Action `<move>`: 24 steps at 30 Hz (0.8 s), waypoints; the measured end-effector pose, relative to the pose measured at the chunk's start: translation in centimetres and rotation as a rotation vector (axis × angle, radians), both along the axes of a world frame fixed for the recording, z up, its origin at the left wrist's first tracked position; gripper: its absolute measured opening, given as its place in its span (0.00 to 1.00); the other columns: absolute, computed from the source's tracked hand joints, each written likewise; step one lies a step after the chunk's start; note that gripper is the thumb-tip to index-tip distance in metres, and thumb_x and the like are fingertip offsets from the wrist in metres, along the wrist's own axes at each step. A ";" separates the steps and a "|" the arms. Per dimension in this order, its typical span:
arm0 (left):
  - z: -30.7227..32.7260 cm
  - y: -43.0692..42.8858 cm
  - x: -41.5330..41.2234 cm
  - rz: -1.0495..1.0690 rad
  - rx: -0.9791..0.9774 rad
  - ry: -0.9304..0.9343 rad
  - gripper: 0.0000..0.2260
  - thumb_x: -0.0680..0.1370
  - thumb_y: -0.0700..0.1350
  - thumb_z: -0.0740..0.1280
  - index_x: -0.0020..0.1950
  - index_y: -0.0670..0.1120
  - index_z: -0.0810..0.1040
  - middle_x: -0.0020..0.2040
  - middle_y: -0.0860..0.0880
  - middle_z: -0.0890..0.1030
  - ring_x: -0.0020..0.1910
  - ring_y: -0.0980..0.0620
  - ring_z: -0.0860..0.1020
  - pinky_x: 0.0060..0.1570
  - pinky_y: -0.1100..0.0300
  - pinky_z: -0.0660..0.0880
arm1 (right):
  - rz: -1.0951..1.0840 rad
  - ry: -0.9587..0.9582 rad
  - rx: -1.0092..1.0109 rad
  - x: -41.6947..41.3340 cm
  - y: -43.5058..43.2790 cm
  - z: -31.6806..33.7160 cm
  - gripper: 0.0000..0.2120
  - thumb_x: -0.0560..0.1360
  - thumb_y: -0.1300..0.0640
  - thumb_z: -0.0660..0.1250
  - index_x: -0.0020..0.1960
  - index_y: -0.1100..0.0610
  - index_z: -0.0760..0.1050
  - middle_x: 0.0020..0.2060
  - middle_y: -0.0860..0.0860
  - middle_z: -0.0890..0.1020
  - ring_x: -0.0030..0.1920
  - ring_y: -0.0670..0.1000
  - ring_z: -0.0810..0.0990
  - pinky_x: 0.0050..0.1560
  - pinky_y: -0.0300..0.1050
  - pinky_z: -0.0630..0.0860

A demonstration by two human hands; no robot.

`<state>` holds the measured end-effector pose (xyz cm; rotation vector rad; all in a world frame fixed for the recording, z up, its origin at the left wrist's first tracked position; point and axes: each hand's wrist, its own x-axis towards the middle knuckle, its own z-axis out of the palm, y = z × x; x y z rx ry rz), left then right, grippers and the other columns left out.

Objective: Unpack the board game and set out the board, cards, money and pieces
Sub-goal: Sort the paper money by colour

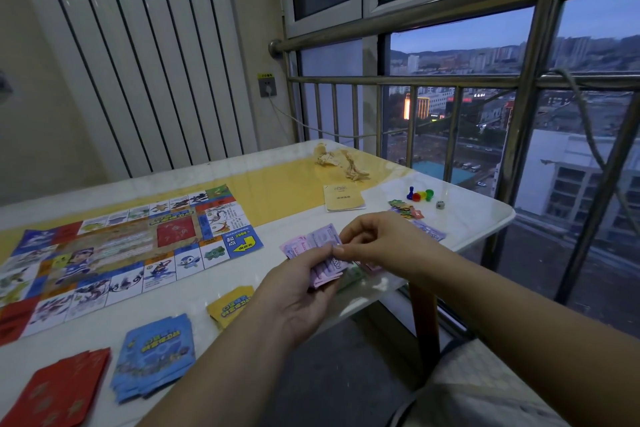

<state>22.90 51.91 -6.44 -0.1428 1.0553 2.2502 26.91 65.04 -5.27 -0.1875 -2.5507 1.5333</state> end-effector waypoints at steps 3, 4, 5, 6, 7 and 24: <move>0.3 -0.1 0.0 -0.008 0.046 -0.033 0.04 0.77 0.32 0.60 0.45 0.33 0.73 0.45 0.34 0.80 0.47 0.41 0.80 0.52 0.47 0.78 | -0.049 0.015 -0.014 -0.2 0.5 -0.4 0.05 0.70 0.57 0.73 0.43 0.54 0.78 0.36 0.54 0.82 0.36 0.50 0.78 0.42 0.45 0.76; 0.4 -0.1 -0.1 -0.008 0.041 -0.038 0.05 0.78 0.32 0.58 0.46 0.33 0.73 0.49 0.34 0.79 0.50 0.40 0.78 0.54 0.46 0.76 | -0.083 0.036 -0.007 -0.2 1.1 -0.4 0.03 0.73 0.58 0.71 0.44 0.54 0.77 0.37 0.52 0.81 0.37 0.49 0.78 0.40 0.43 0.76; 0.4 -0.2 -0.2 -0.012 0.025 -0.035 0.07 0.78 0.31 0.56 0.48 0.32 0.72 0.51 0.34 0.78 0.50 0.40 0.78 0.51 0.47 0.75 | -0.142 0.064 0.030 -0.4 1.9 -0.4 0.01 0.75 0.58 0.67 0.45 0.54 0.76 0.39 0.51 0.80 0.37 0.48 0.77 0.39 0.40 0.75; 0.3 -0.2 -0.3 -0.022 0.008 -0.027 0.09 0.78 0.31 0.54 0.51 0.31 0.72 0.50 0.35 0.78 0.48 0.42 0.77 0.48 0.47 0.73 | -0.218 0.095 0.090 -0.5 3.1 -0.3 0.02 0.77 0.58 0.64 0.47 0.54 0.76 0.40 0.51 0.80 0.38 0.48 0.76 0.38 0.40 0.73; 0.2 -0.2 -0.4 -0.031 -0.001 -0.017 0.10 0.79 0.30 0.52 0.55 0.30 0.72 0.49 0.36 0.79 0.46 0.42 0.78 0.44 0.47 0.73 | -0.299 0.117 0.169 -0.6 4.4 -0.3 0.05 0.79 0.58 0.61 0.48 0.56 0.75 0.42 0.53 0.80 0.39 0.49 0.76 0.39 0.41 0.71; -0.2 0.9 -0.1 -0.045 -0.076 0.013 0.04 0.78 0.30 0.60 0.50 0.33 0.74 0.44 0.38 0.81 0.42 0.45 0.79 0.34 0.52 0.81 | -0.550 0.136 0.561 -0.9 9.2 -2.2 0.14 0.77 0.48 0.64 0.59 0.53 0.77 0.46 0.47 0.78 0.45 0.46 0.75 0.46 0.41 0.70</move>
